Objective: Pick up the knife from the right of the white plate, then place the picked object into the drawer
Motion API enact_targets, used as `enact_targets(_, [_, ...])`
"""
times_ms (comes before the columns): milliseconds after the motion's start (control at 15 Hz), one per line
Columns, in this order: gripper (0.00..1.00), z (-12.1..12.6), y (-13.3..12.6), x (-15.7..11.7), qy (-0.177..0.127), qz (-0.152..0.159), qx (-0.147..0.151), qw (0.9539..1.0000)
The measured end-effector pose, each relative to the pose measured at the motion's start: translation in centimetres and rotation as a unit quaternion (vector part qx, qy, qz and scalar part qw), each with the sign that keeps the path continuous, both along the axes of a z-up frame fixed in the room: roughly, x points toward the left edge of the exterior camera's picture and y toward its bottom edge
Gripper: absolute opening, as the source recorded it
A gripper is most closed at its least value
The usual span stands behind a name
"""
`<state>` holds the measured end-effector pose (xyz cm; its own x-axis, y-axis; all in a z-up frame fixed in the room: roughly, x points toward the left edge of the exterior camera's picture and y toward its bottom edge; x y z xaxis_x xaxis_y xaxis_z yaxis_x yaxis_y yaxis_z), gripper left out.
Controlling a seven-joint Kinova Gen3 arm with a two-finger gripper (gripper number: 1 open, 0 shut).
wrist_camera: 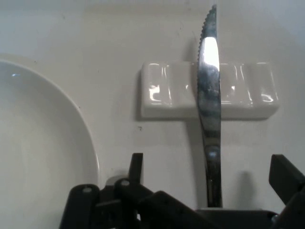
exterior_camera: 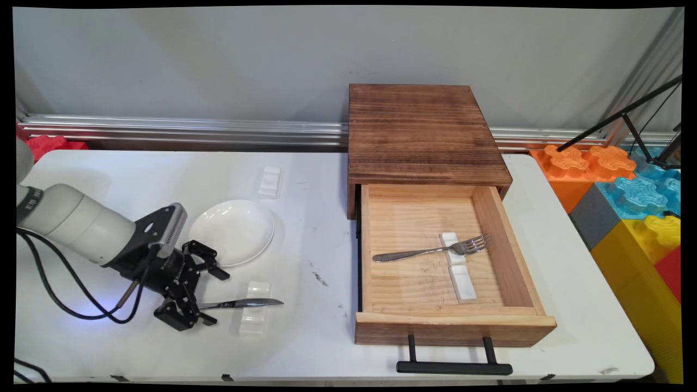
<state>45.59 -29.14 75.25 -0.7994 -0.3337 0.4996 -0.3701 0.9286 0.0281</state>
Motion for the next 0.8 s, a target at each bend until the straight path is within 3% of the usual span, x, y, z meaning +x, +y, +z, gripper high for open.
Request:
enact_targets(200, [1.0, -0.38, -0.19, -0.26, 0.0, -0.001, -0.002, 1.0])
enact_targets(267, [0.0, -0.47, -0.25, -0.31, 0.0, -0.002, -0.002, 1.0])
enact_targets(800, [0.0, -0.87, -0.41, -0.16, -0.005, -0.009, 0.003, 0.9999])
